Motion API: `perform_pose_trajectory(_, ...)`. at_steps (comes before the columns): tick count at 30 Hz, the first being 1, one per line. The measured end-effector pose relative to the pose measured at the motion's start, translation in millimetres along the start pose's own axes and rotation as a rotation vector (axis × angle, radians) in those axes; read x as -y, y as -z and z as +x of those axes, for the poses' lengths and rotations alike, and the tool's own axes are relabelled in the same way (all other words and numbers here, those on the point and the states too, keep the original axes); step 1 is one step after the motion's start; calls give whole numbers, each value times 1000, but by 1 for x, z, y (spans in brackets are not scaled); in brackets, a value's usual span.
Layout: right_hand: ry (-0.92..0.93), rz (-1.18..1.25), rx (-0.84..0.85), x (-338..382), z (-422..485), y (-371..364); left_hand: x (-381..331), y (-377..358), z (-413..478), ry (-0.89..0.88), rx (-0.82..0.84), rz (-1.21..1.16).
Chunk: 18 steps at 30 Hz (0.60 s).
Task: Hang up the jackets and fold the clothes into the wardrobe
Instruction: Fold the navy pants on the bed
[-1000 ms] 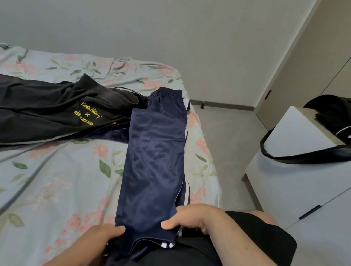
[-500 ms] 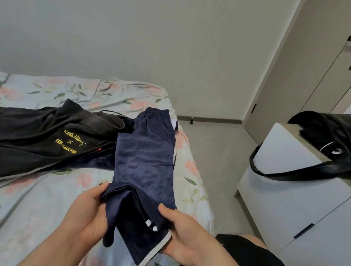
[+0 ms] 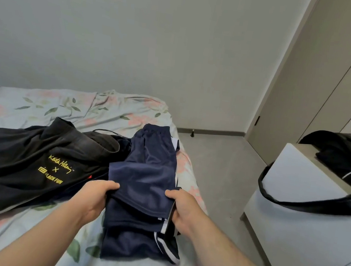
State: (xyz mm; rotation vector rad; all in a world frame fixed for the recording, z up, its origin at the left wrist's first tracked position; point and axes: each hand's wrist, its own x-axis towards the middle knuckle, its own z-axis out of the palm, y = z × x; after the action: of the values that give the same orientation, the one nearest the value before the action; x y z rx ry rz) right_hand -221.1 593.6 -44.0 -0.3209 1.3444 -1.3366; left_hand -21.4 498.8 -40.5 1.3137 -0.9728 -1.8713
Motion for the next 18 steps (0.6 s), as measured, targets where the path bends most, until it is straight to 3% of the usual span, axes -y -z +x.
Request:
perform_pose_trajectory(4,53,-316,-156,-23,14,12,31,9,18,118,-28,235)
perform_pose_trajectory(8,106,-291,-300,-51,-1,28,56,19,8,146,-35,312)
perform_pose_trajectory(12,147,-291,-274,-68,-21,30,68,23,-10,129,-61,281)
perform_pose_trajectory(18,-236,-241,-80,-80,-44,38,81,27,-37,185,-58,414)
